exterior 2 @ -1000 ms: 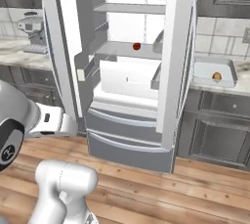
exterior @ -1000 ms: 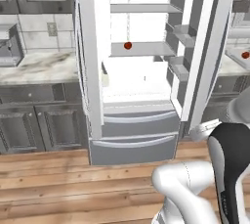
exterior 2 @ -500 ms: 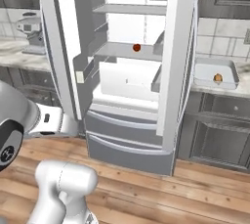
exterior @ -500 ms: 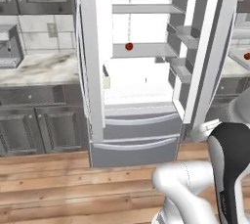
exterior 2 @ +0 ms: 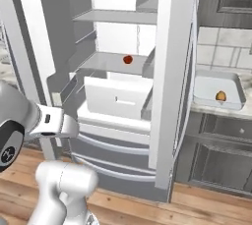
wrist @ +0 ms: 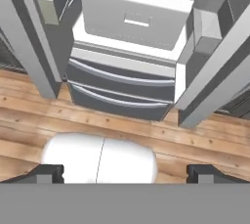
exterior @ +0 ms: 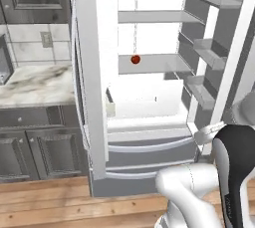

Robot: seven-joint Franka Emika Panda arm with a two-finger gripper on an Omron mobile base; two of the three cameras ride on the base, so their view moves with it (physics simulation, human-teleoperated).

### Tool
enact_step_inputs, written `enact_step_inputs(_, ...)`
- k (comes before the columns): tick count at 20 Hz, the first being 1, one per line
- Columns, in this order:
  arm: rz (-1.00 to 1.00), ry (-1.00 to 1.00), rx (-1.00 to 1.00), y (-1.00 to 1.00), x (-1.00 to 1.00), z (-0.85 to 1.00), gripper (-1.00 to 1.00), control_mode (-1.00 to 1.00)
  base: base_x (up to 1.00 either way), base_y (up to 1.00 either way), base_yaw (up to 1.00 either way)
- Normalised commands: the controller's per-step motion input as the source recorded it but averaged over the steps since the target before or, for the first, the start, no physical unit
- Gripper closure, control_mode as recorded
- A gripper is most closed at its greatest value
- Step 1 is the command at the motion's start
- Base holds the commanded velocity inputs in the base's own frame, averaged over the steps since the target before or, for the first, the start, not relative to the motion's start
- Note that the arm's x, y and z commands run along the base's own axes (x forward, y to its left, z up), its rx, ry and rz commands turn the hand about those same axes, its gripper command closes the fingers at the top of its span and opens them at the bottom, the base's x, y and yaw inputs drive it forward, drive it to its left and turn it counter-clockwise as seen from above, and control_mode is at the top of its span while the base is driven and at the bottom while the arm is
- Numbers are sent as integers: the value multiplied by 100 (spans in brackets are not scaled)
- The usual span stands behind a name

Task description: Place one tomato and one chicken drumstick in each tupperware on the nearby counter, to pack two identical lunches.

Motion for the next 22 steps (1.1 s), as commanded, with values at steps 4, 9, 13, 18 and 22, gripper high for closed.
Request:
enact_step_inputs(4,0,0,0,0,0,0,-100,100,88,0,-1)
enact_step_inputs(9,0,0,0,0,0,0,-100,100,88,0,-1)
enact_step_inputs(13,0,0,0,0,0,0,-100,100,75,0,-1)
enact_step_inputs(18,0,0,0,1,11,-1,-100,-100,53,0,0)
enact_step_inputs(22,-1,0,0,12,62,-3,-100,-100,0,0,0)
